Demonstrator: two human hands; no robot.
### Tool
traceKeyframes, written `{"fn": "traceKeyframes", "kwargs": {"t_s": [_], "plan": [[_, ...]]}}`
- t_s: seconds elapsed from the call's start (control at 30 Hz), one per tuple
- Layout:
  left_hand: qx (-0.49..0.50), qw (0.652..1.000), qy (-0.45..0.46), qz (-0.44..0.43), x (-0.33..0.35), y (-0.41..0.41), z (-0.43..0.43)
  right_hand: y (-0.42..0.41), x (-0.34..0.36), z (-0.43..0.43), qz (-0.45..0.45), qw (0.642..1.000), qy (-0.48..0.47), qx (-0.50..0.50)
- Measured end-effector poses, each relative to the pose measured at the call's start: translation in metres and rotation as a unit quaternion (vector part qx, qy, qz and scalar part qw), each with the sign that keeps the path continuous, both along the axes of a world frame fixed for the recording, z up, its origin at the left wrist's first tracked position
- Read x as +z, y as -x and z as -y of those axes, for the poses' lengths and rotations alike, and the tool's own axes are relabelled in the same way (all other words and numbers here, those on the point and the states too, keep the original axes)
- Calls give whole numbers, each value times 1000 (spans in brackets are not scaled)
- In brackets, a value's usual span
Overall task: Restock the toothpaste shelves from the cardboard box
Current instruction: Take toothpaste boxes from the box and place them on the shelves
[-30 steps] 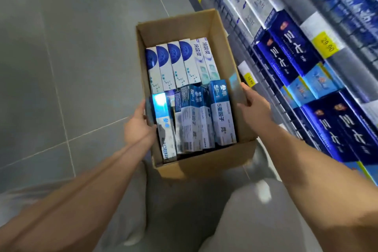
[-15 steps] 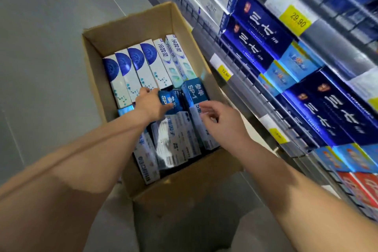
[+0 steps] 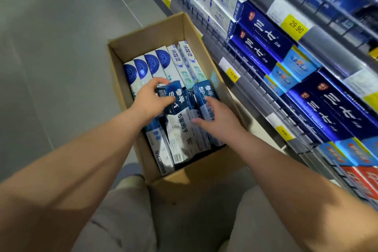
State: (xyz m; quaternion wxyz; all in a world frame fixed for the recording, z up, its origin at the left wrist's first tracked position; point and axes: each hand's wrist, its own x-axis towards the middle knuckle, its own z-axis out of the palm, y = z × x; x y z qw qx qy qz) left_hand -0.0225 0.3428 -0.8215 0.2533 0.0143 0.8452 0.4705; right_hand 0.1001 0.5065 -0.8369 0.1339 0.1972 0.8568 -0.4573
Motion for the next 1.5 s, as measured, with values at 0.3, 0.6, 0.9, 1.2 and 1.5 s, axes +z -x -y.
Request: {"fn": "traceKeyframes", "kwargs": {"t_s": [0.3,0.6,0.9,1.2,1.5], "plan": [[-7,974,-227,24,94,-7,-33,18,58,-14,-51,992,96,-69],[-152,988,2,-10,-11,4,-85,-46,28,-82,-83,964,-105,-230],[-281,920,256,-98,-90,30,-109,-61,-23,-85,-96,952,-62,-283],[-148,986,75,-29,-81,33,-86,-52,-21,-67,-40,952,-61,-297],[-244,959,147,19,26,13,-62,-54,68,-57,-20,948,22,-316]]}}
